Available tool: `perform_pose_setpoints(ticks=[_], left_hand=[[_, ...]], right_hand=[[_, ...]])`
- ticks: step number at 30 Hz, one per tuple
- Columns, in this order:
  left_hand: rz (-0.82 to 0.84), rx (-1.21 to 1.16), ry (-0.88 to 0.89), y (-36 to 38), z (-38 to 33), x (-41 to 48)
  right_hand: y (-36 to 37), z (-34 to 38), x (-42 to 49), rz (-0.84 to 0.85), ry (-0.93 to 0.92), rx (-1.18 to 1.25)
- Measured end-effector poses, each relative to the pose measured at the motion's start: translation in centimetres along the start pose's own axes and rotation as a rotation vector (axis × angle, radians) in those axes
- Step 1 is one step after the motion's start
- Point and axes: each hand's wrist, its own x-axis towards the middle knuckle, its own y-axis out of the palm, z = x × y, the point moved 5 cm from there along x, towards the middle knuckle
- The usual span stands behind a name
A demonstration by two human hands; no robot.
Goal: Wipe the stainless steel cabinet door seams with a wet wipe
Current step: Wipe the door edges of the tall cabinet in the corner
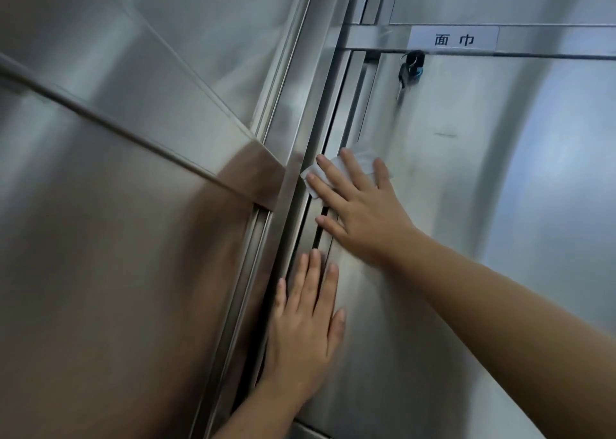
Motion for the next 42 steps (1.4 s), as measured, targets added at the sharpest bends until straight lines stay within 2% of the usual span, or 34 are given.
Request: perform_pose_setpoints(ticks=[23, 38, 42], left_hand=[[0.351, 0.005, -0.135, -0.8, 1.0, -14.2], [0.515, -0.079, -0.191, -1.9, 1.2, -16.8], [0.540, -0.086, -0.224, -2.0, 1.0, -16.9]], right_hand=[[2.6, 10.9, -9.7, 0.113, -0.141, 0.131], [3.1, 13.1, -11.9, 0.183, -0.291, 0.097], [2.4, 11.1, -9.2, 0.146, -0.111, 0.135]])
